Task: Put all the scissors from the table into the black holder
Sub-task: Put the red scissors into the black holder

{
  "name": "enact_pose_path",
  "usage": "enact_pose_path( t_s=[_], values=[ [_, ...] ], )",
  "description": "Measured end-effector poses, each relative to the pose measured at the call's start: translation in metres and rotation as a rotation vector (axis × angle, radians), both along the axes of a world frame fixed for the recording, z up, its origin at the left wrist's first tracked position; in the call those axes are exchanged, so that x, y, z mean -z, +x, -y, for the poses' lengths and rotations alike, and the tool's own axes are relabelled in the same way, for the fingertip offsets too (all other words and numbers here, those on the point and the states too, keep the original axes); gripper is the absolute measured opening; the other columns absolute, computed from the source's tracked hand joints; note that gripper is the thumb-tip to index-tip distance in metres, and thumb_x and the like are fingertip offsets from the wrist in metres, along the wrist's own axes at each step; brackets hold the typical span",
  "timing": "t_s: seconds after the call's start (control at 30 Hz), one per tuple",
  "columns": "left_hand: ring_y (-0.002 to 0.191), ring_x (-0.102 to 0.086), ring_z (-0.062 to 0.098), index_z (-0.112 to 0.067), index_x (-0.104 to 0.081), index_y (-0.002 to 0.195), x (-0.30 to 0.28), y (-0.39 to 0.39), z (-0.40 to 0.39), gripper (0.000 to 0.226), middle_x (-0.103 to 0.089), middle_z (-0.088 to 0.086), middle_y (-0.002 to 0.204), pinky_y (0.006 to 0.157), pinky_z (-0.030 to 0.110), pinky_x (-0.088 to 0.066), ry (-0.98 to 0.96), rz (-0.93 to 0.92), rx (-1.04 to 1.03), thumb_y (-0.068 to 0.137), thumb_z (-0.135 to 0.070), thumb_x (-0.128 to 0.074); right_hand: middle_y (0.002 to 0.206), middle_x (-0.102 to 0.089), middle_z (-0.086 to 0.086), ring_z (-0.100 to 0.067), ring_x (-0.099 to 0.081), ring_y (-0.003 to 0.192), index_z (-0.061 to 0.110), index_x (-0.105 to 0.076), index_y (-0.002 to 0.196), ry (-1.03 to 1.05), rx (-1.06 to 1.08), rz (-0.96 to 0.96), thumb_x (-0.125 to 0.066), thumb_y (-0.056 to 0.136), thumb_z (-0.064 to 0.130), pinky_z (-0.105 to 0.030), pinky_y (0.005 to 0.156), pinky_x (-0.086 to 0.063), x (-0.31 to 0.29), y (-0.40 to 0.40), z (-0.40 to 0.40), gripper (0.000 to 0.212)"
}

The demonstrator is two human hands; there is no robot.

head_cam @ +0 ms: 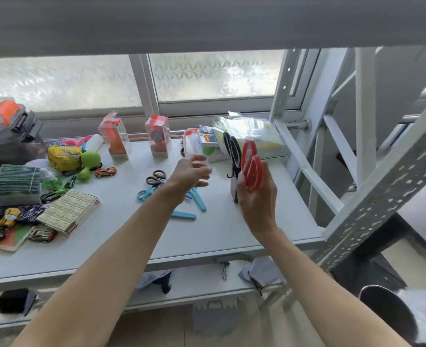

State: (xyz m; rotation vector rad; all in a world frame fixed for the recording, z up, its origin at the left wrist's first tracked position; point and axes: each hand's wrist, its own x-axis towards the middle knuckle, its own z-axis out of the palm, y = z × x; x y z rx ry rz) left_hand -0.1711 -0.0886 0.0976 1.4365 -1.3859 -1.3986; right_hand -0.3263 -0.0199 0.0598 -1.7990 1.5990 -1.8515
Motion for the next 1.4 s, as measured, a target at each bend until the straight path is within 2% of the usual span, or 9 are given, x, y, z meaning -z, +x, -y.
enact_pose_path(
  t_s=[0.1,0.2,0.27,0.47,0.6,0.77,0.93,1.2,1.4],
  values=[
    [0.101,-0.060,0.026,-0.011,-0.034,0.149,0.013,-0.025,0.004,0.073,-0.043,0.016,0.141,0.067,0.025,-0.054,-0.021,0.103,0.094,0.085,-0.004,-0.070,0.095,-0.063,-0.008,-0.022,-0.064,0.079,0.008,-0.051,0.113,-0.063,0.113,0.074,-0.059,0.093,0.011,-0.036,0.071,-0.058,-0.013,-0.027,0.009,0.021],
    [0.115,-0.058,0.032,-0.016,-0.021,0.155,0.021,-0.049,0.007,0.091,-0.029,0.014,0.154,0.072,0.031,-0.058,-0.018,0.166,0.164,0.082,0.001,-0.072,0.097,-0.065,-0.006,-0.016,-0.064,0.081,0.009,-0.054,0.118,-0.082,0.170,0.090,-0.060,0.095,0.017,-0.029,0.076,-0.057,-0.026,-0.042,0.028,0.025],
    [0.112,-0.058,0.031,-0.018,-0.019,0.156,0.024,-0.061,0.010,0.094,-0.024,0.014,0.157,0.082,0.038,-0.059,0.004,0.150,0.171,0.081,0.006,-0.071,0.100,-0.067,-0.008,-0.014,-0.063,0.081,0.007,-0.055,0.119,-0.039,0.204,0.022,-0.060,0.094,0.021,-0.026,0.076,-0.056,-0.027,-0.048,0.042,0.028],
    [0.112,-0.060,0.032,-0.013,-0.032,0.149,0.032,-0.075,0.018,0.080,-0.034,0.010,0.154,0.086,0.040,-0.057,0.077,0.104,0.165,0.082,0.009,-0.069,0.090,-0.068,-0.009,-0.024,-0.068,0.073,0.010,-0.056,0.113,0.211,0.131,-0.132,-0.052,0.096,0.029,-0.043,0.068,-0.058,-0.004,-0.051,0.074,0.025],
    [0.095,-0.062,0.029,-0.011,-0.042,0.139,0.038,-0.075,0.019,0.068,-0.051,0.010,0.133,0.085,0.043,-0.058,0.060,0.080,0.152,0.081,0.009,-0.069,0.094,-0.070,-0.015,-0.032,-0.067,0.082,0.005,-0.062,0.110,0.318,0.126,-0.259,-0.047,0.099,0.032,-0.039,0.074,-0.055,0.003,-0.049,0.078,0.033],
    [0.106,-0.064,0.035,-0.012,-0.045,0.138,0.045,-0.073,0.018,0.067,-0.053,0.011,0.132,0.074,0.035,-0.059,0.001,0.073,0.140,0.079,0.006,-0.071,0.085,-0.070,-0.014,-0.033,-0.066,0.074,0.006,-0.065,0.099,0.370,0.145,-0.415,-0.035,0.101,0.043,-0.035,0.061,-0.049,0.004,-0.046,0.080,0.048],
    [0.110,-0.064,0.035,-0.014,-0.046,0.138,0.047,-0.072,0.016,0.067,-0.054,0.010,0.132,0.073,0.034,-0.060,-0.021,0.076,0.142,0.079,0.003,-0.073,0.071,-0.062,-0.006,-0.026,-0.057,0.062,0.012,-0.060,0.084,0.381,0.128,-0.403,-0.027,0.100,0.054,-0.031,0.057,-0.040,-0.003,-0.044,0.072,0.056],
    [0.108,-0.064,0.035,-0.014,-0.045,0.139,0.048,-0.071,0.014,0.067,-0.054,0.007,0.131,0.079,0.039,-0.060,-0.037,0.083,0.153,0.080,0.002,-0.071,0.075,-0.049,-0.003,-0.024,-0.048,0.065,0.015,-0.052,0.070,0.447,0.081,-0.444,-0.020,0.102,0.050,-0.030,0.060,-0.034,-0.009,-0.040,0.063,0.057],
    [0.099,-0.064,0.028,-0.017,-0.042,0.142,0.049,-0.069,0.014,0.069,-0.052,0.006,0.137,0.075,0.034,-0.059,-0.055,0.096,0.165,0.081,-0.001,-0.071,0.082,-0.061,-0.003,-0.020,-0.056,0.073,0.011,-0.065,0.079,0.358,0.077,-0.290,-0.006,0.097,0.059,-0.023,0.063,-0.034,-0.008,-0.043,0.063,0.078]
  ],
)
